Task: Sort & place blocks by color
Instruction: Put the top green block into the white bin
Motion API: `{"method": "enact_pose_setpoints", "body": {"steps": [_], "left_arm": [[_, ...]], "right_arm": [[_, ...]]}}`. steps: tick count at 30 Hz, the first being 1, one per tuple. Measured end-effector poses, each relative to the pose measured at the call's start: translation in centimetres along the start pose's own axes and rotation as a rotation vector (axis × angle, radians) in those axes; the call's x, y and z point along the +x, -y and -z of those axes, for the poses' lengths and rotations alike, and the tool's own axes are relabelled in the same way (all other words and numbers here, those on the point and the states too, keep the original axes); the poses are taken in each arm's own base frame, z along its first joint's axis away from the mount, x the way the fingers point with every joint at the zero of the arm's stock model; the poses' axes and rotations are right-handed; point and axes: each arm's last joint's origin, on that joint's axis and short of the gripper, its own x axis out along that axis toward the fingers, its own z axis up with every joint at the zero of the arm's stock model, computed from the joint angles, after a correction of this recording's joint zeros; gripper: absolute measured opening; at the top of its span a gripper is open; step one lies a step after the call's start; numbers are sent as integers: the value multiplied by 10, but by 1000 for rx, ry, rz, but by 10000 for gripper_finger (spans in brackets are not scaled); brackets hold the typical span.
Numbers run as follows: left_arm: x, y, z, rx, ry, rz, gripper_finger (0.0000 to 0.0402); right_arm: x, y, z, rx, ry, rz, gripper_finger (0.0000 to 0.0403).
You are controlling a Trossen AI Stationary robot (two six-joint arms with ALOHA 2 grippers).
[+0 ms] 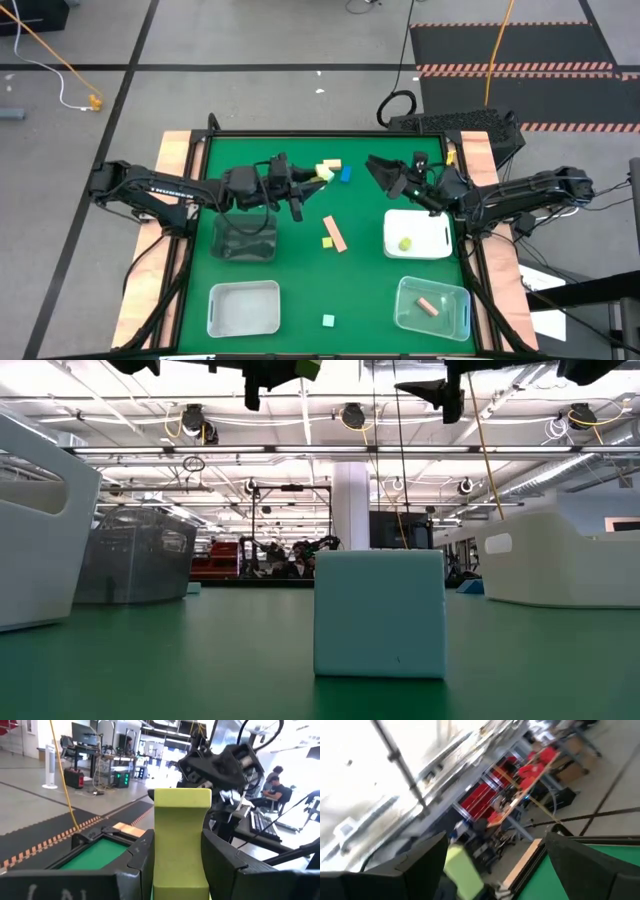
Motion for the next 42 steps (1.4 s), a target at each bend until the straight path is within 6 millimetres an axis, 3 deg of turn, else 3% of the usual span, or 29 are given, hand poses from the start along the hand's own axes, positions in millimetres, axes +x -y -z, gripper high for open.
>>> {"method": "enact_pose_setpoints", "body": {"steps": [10, 22, 31, 36, 42], "left_arm": [[0, 0, -1, -66, 12, 3, 126], [2, 3, 3, -161, -2, 11, 126], [10, 14, 20, -224, -14, 66, 126], [15, 16, 26, -243, -8, 93, 126], [17, 16, 31, -281, -24, 108, 126]], "right_arm": [[10, 9, -1, -241, -87, -108, 327], [56, -1, 17, -405, -224, -273, 327], [72, -3, 32, -388, -308, -346, 324], [74, 0, 38, -357, -342, -354, 299], [74, -3, 35, -350, -309, -376, 233]]}}
